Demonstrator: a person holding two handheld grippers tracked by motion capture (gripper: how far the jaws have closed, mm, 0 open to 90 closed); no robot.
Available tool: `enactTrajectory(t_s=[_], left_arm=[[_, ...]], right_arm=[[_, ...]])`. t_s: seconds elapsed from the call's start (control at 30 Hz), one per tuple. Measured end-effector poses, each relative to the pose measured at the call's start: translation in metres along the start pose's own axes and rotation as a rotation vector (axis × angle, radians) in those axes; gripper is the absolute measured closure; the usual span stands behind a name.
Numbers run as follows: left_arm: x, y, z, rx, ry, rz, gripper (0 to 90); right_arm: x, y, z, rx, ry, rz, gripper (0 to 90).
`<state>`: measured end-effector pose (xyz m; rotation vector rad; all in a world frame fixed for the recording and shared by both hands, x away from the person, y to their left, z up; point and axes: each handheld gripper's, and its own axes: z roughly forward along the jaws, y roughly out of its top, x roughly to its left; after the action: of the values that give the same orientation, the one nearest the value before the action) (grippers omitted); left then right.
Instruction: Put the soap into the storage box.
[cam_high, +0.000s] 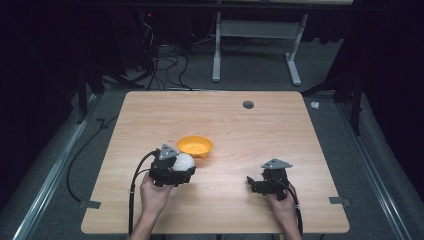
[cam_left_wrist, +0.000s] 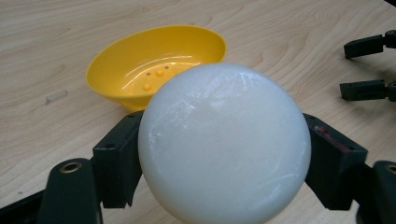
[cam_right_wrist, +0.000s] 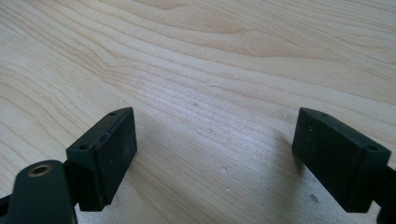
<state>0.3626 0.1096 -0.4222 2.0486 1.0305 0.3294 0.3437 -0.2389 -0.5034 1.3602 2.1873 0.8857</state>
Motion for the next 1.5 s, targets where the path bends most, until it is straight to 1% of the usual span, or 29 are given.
enactTrajectory(t_s=[0.03, 0.1, 0.2, 0.4, 0.47, 0.57, 0.67, 0.8, 0.87, 1.0, 1.07, 1.2, 1.3, 1.33, 1.43, 1.5], left_arm=[[0.0, 0.001, 0.001, -0.001, -0.006, 0.001, 24.6], [0.0, 0.003, 0.002, -0.002, -0.003, 0.016, 24.6], [0.002, 0.006, 0.003, 0.001, -0.003, 0.021, 24.6], [0.005, 0.012, 0.006, -0.012, 0.004, -0.006, 24.6], [0.007, 0.013, 0.007, -0.015, -0.01, -0.015, 24.5], [0.006, 0.017, 0.01, -0.011, -0.004, -0.004, 24.6], [0.005, 0.02, 0.012, -0.016, -0.012, 0.0, 24.6], [0.007, 0.025, 0.014, -0.018, -0.005, 0.005, 24.6], [0.01, 0.026, 0.016, -0.024, -0.015, -0.01, 24.5], [0.012, 0.029, 0.019, -0.025, -0.002, -0.018, 24.6], [0.013, 0.032, 0.021, -0.022, 0.003, -0.012, 24.6], [0.016, 0.037, 0.025, -0.017, 0.016, -0.014, 24.5], [0.02, 0.038, 0.029, -0.019, 0.005, -0.039, 24.6], [0.02, 0.038, 0.03, -0.019, 0.008, -0.041, 24.5], [0.022, 0.04, 0.033, -0.005, 0.011, -0.036, 24.6], [0.022, 0.043, 0.035, 0.004, 0.026, -0.025, 24.5]], right_arm=[[0.0, 0.0, 0.0, 0.0, 0.0, 0.0, 14.7], [0.0, 0.0, 0.0, 0.0, -0.001, 0.0, 14.7], [0.0, 0.0, 0.0, 0.002, -0.002, 0.0, 14.7], [0.0, 0.0, 0.0, 0.002, -0.002, 0.0, 14.7], [0.0, 0.0, 0.0, 0.001, -0.002, 0.0, 14.7], [0.0, 0.0, 0.0, 0.001, -0.003, 0.0, 14.7], [0.0, 0.0, 0.0, 0.001, -0.003, 0.0, 14.7], [0.0, 0.0, 0.0, 0.0, -0.004, -0.001, 14.7], [0.0, 0.0, 0.0, 0.001, -0.003, 0.002, 14.7], [0.0, 0.0, 0.0, 0.001, -0.004, 0.001, 14.7], [0.0, 0.0, 0.0, 0.001, -0.004, 0.001, 14.6], [0.0, 0.0, 0.0, 0.001, -0.004, 0.002, 14.7], [0.0, 0.0, 0.0, 0.001, -0.004, 0.002, 14.7], [0.0, 0.0, 0.0, 0.002, -0.004, 0.003, 14.7], [0.0, 0.0, 0.0, 0.001, -0.004, 0.003, 14.7], [0.0, 0.0, 0.0, 0.001, -0.004, 0.003, 14.7]])
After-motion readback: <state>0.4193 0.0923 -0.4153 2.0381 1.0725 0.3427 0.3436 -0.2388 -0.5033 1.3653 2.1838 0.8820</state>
